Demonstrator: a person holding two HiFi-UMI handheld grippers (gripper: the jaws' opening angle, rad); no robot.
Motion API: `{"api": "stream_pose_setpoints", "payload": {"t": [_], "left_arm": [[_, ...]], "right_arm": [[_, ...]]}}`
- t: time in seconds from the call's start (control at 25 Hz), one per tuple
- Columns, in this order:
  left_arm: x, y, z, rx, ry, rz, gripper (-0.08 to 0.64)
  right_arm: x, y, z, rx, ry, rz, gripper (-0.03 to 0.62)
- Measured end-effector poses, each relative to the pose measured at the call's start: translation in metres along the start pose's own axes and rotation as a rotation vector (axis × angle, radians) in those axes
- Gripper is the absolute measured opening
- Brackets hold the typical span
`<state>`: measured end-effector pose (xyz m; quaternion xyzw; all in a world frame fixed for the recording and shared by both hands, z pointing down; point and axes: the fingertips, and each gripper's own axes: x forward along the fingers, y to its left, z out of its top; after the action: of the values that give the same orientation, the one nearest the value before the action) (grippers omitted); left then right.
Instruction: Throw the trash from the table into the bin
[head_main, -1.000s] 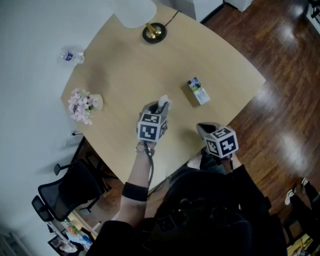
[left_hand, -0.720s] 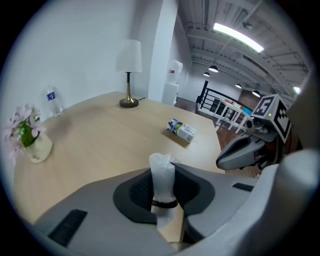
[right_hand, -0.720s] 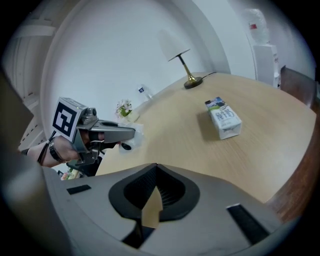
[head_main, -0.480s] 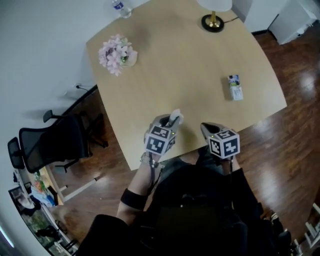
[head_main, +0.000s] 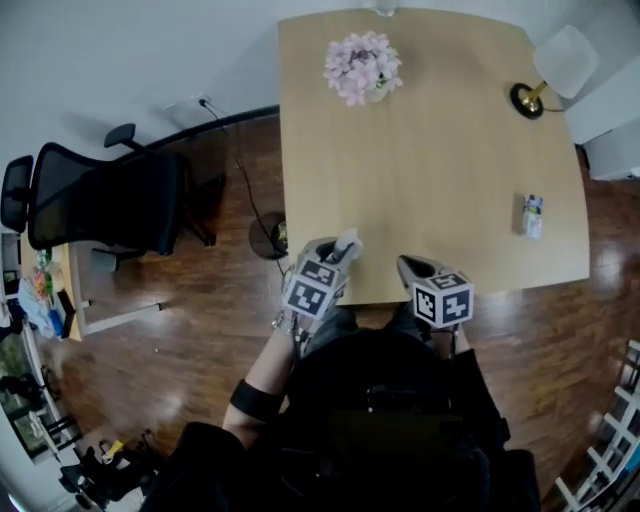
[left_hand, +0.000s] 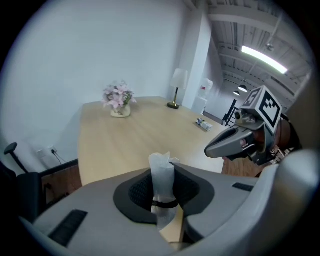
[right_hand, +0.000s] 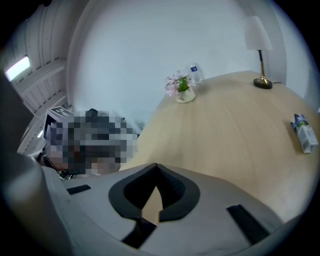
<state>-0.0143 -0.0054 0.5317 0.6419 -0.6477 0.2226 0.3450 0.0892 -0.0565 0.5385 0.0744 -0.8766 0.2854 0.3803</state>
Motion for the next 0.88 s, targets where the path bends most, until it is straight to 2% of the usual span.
{"api": "stream_pose_setpoints", "payload": {"t": [0.28,0.44,0.6,0.88], "left_arm": [[-0.065,0.076,-0.066,-0.066,-0.018,0.044,0.075],[-0.096,0.110,-0.103,-0.117,-0.008,0.098,0.075],[-0.118,0.137,-0.136,-0.186,0.008,0.166,0.075],[-0.140,0.148,-0.160,-0.260,0.059,0.254,0.075]], "right_arm": [[0.065,0.106,-0.002,-0.084,0.050,0.059,0.008],[0.089,0.154,-0.017,-0.176,0.121,0.111,0.008],[0.101,0.180,-0.020,-0.242,0.160,0.159,0.008],[0.116,0.199,-0.011,-0.232,0.145,0.235,0.008]]}}
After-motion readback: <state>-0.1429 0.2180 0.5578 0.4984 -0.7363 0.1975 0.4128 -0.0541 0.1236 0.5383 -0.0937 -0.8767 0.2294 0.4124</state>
